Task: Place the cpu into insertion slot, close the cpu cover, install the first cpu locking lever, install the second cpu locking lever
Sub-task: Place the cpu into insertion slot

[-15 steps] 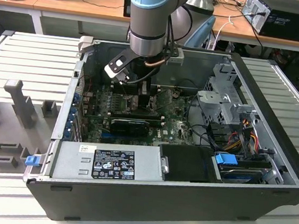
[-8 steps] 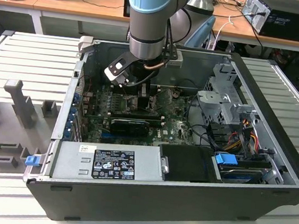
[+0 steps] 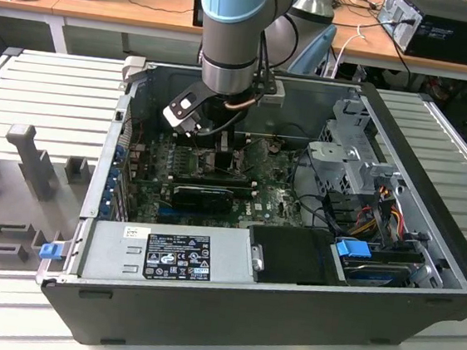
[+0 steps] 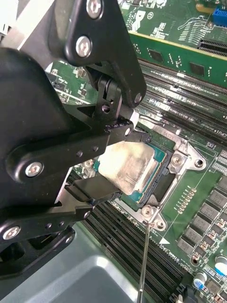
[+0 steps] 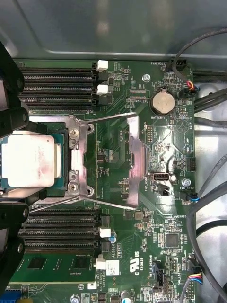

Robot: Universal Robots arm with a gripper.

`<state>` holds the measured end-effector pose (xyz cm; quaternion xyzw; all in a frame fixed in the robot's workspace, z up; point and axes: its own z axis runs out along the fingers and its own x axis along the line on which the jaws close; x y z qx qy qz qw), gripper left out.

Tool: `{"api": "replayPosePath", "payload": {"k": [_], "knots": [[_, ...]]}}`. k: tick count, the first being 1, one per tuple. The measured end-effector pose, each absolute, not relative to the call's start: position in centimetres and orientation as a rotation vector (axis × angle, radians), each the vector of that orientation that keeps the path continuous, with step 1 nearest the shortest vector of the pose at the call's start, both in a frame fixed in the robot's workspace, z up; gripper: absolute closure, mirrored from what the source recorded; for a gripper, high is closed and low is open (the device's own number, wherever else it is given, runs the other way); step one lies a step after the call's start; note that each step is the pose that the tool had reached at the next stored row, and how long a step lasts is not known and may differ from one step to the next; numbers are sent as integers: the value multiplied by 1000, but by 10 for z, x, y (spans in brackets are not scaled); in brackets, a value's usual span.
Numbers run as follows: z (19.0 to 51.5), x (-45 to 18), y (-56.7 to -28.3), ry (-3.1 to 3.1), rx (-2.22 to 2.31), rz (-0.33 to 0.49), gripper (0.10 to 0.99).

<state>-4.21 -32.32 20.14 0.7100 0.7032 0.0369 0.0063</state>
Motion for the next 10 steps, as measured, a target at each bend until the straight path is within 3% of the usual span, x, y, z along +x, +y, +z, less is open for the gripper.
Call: {"api": "replayPosePath", "payload": {"k": [6, 8, 10], "knots": [[201, -42, -323, 2200, 2222, 116, 557], [201, -42, -323, 2200, 2222, 116, 482], [201, -42, -323, 2200, 2222, 116, 482]]}}
